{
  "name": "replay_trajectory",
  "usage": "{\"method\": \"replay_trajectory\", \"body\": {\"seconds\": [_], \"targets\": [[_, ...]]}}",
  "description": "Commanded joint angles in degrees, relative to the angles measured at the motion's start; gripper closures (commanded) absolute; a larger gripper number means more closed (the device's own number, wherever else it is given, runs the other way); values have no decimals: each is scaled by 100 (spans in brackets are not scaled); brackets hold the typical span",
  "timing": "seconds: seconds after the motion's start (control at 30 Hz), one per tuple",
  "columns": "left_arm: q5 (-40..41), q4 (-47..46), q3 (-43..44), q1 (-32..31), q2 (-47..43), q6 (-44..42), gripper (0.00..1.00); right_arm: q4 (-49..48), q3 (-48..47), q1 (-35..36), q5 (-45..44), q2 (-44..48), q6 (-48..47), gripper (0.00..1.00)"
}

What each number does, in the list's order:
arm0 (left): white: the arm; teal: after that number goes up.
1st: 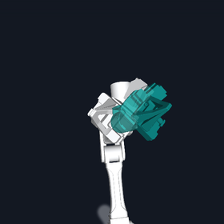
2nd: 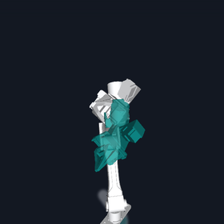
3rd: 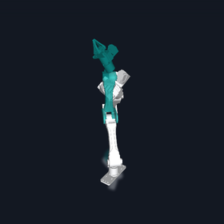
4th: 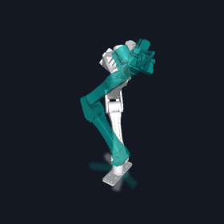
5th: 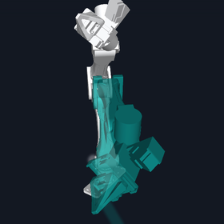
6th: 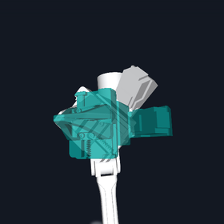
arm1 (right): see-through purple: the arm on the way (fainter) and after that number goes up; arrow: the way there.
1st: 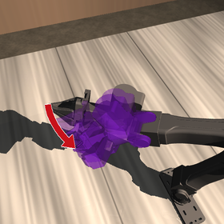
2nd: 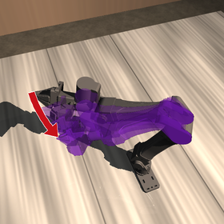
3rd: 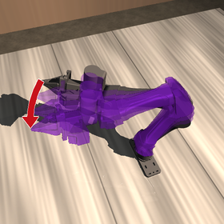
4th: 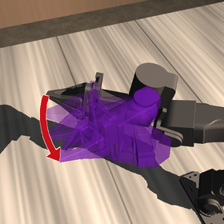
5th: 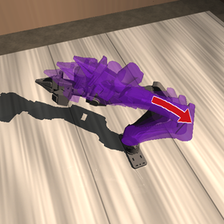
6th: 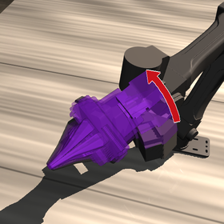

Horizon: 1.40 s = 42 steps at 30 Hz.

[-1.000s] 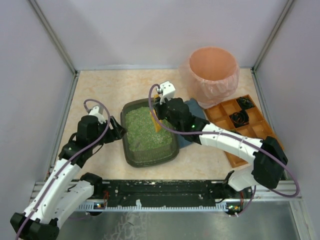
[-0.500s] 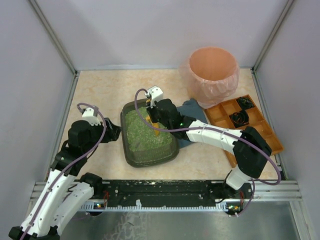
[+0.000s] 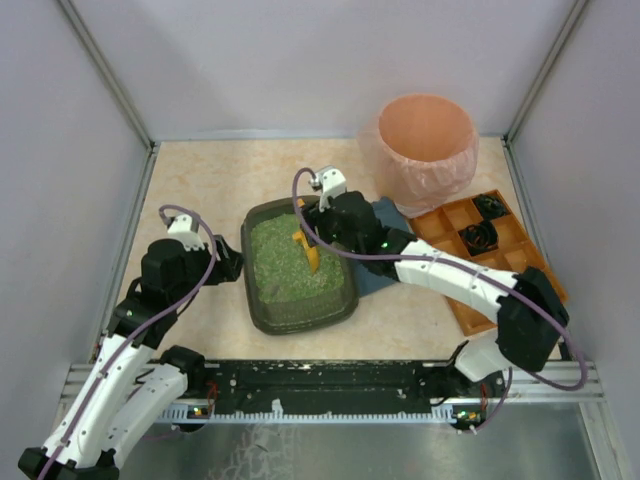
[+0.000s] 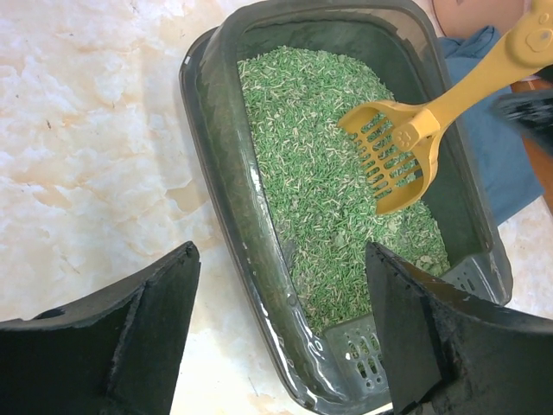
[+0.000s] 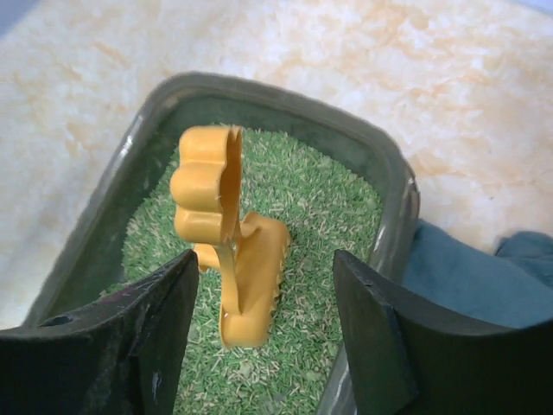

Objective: Clean the litter box

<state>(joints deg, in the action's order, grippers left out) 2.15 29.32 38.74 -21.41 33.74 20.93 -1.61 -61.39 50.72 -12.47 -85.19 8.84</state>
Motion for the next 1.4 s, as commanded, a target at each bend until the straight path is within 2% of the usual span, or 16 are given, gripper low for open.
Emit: {"method": "replay_trajectory", "body": {"seconds": [0.0, 0.17, 0.27, 0.47, 0.6, 0.77, 0.87, 1.1, 1.37], "targets": [[121, -146, -34, -16, -68, -45, 16, 13, -228, -280, 848, 927, 221, 33], [181, -151, -38, -17, -149, -36, 7, 402, -173, -343, 1498, 1529, 336, 27], [267, -179, -56, -21, -190, -30, 1, 996, -26, -351, 954, 1913, 672, 26], [114, -190, -33, -16, -50, -76, 0, 2417, 662, -438, -107, 2911, 1526, 23], [46, -214, -41, -19, -63, -95, 0, 2936, 1301, -946, -19, 3831, 2115, 19], [-2, -301, -108, -18, -257, -108, 0, 3688, 1629, -1732, 85, 4654, 2329, 13], [-1, -330, -143, -13, -354, -111, 0, 3878, 1718, -2010, 139, 4957, 2324, 13], [14, -338, -122, -20, -338, -129, 0, 3823, 1869, -2023, -411, 5792, 2078, 12], [206, -313, -132, -15, -575, -96, 0, 3733, 2000, -2027, -588, 6097, 1818, 12]]}}
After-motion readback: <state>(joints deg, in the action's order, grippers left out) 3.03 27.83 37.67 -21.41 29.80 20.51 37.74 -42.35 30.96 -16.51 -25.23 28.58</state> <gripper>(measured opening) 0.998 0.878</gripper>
